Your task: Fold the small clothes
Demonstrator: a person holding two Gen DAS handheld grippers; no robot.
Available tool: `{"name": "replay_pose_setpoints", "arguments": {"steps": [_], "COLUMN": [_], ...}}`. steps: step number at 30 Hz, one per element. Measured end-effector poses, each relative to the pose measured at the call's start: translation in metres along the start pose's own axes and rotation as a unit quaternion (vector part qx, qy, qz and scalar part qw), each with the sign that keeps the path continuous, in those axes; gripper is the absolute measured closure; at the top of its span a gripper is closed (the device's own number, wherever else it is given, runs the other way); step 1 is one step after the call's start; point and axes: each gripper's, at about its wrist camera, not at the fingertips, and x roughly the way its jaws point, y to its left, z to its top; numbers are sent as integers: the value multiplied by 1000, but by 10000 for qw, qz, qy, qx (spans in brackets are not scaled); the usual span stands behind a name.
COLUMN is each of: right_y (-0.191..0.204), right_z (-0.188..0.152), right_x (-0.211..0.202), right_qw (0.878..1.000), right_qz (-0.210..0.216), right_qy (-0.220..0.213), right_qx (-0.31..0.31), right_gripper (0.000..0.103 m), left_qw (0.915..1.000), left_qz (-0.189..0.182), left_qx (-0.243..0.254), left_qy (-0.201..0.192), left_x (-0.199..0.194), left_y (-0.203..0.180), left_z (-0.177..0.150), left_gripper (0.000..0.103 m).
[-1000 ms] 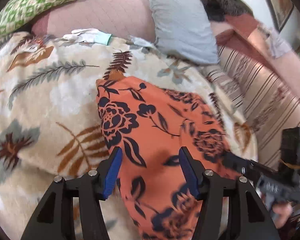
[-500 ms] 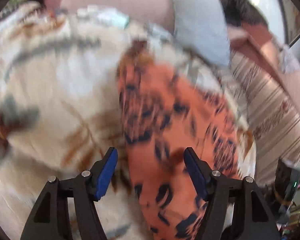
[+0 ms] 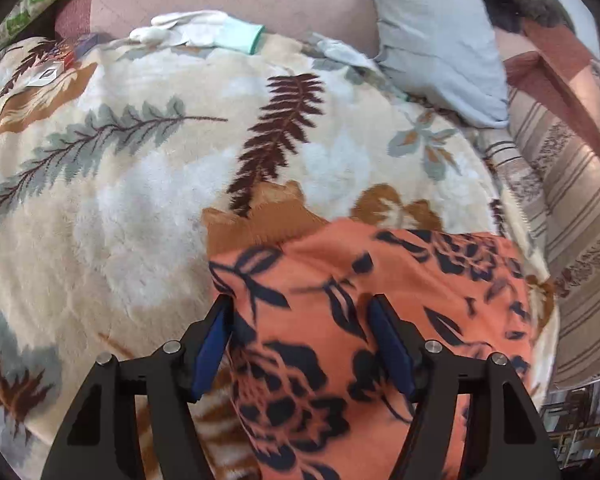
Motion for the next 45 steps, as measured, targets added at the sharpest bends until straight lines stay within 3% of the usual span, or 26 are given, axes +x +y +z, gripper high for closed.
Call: {"name": "replay_pose_setpoints", "arguments": {"steps": [3,5,7,11,15,19,23,25,28,35,39,44,45], "right_y": [-8,-12,-14,-24,-27,-53,-75,-84,-102,-128,-144,-152,-156], "right_z": [-6,-9,-11,-14,-11,0,14,25,46,92,91,87,87], "right_x": [9,9,8,6,-14,-54,-82,-87,-86,-35,-5,11,14], "right_qw": [9992,9990,9986,9977,9976,9963,9888,9842,9787,9777,9741,9735,9727], "right_qz": [203,260,338,469,569,436,-75,-284,-273,-114,-243,-241,-236], "right_qy": [306,338,369,453,370,-452,-1180,-1371,-1495,-1031,-662,-527,-517], "right_qx": [165,114,159,194,134,590,907,1085,1376,1827,2147,2211,2248], "right_gripper": [61,60,60,60,61,61,61,61,61,61,61,61,65], "left_qw": [9991,9961,9952,9982,9944,9826,9809,9814,9834,9842,9817,9803,9800], "left_qz": [391,737,866,569,457,961,1227,1208,1178,1213,1261,1270,1274], "left_qx": [168,482,457,94,277,703,875,924,877,879,1010,1085,1102], "left_qy": [56,18,12,-155,-915,-1426,-1226,-1168,-1066,-944,-1007,-1051,-1061], "left_x": [14,19,22,9,-45,-92,-105,-102,-92,-70,-66,-63,-63], "left_y": [-7,-18,-21,-10,-16,-34,-46,-50,-49,-45,-48,-48,-49], "left_z": [7,9,13,11,-17,-59,-88,-95,-104,-111,-110,-110,-111], "left_gripper": [28,26,26,28,29,27,24,24,24,24,23,22,22]}}
